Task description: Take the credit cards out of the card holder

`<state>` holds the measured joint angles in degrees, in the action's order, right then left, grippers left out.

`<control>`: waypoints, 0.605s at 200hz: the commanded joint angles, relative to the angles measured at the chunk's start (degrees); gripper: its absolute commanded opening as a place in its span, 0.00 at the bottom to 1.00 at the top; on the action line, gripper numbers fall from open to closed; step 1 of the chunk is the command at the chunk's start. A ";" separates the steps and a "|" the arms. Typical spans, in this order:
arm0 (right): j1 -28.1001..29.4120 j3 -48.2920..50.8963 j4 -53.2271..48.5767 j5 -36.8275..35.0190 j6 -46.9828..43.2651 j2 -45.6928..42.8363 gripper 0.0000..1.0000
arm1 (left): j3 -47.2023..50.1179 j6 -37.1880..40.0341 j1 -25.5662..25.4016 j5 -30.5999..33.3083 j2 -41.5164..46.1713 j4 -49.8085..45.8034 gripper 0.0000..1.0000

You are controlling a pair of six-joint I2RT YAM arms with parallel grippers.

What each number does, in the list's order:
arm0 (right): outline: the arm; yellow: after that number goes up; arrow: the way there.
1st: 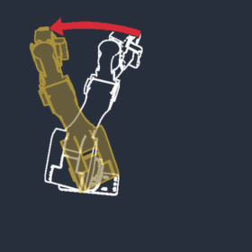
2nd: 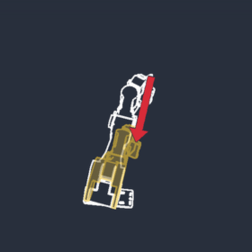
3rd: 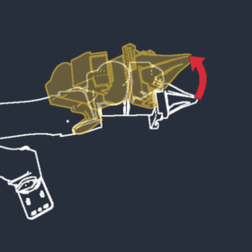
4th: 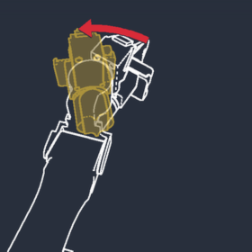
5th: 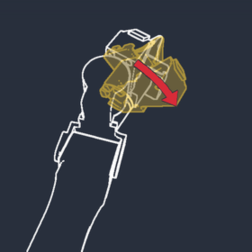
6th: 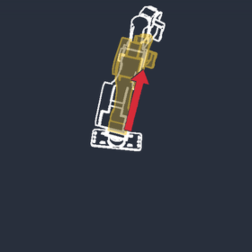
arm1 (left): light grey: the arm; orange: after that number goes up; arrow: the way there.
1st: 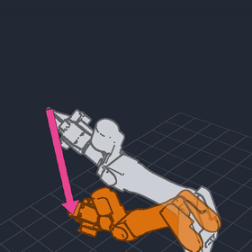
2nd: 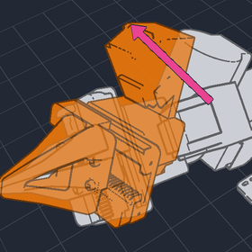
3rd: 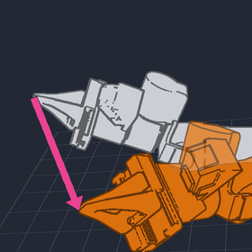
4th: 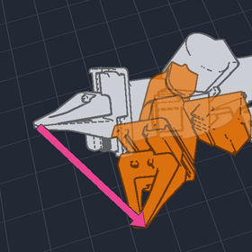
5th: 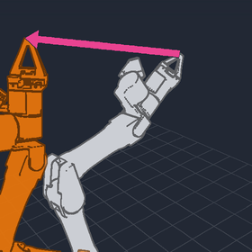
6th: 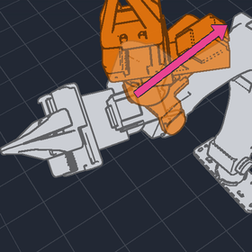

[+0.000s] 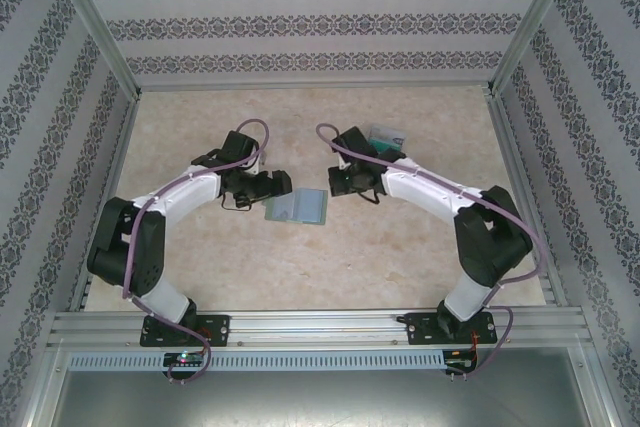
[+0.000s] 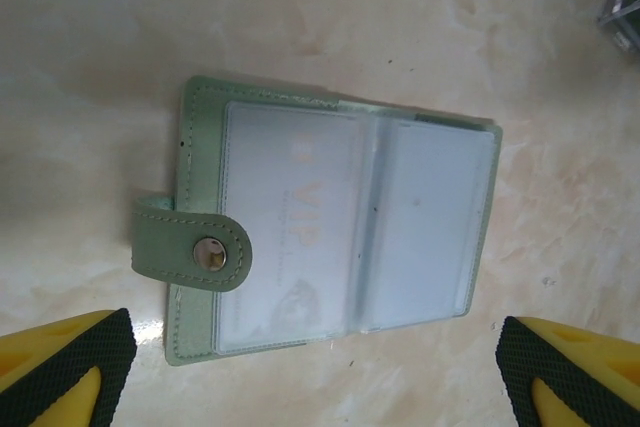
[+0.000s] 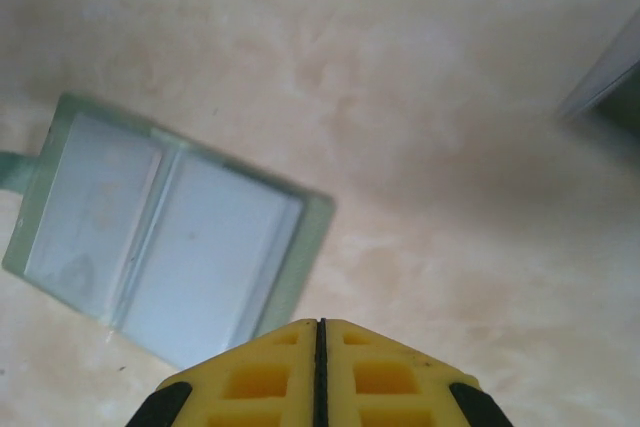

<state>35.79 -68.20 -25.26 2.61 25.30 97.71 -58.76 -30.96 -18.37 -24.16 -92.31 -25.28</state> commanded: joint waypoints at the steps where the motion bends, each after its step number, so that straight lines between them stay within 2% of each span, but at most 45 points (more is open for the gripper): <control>1: 2.10 1.93 5.50 3.60 10.32 3.85 0.00 | -1.04 -0.59 0.02 -2.84 -1.39 0.13 0.94; 40: 4.35 0.62 5.75 3.13 13.12 9.25 0.00 | -1.22 -0.42 -0.07 -4.96 -4.15 1.07 0.92; 73: 4.26 1.17 5.43 0.39 15.53 10.03 0.00 | -1.10 -0.91 -0.58 -6.73 -5.46 2.42 0.89; 121: 4.20 1.23 5.11 0.68 16.07 11.26 0.00 | -1.66 -1.12 -1.24 -7.17 -7.74 3.22 0.88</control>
<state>39.97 -66.92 -20.27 4.38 39.59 107.66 -58.81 -31.57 -18.90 -30.09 -98.24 -23.90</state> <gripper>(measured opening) 0.058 0.884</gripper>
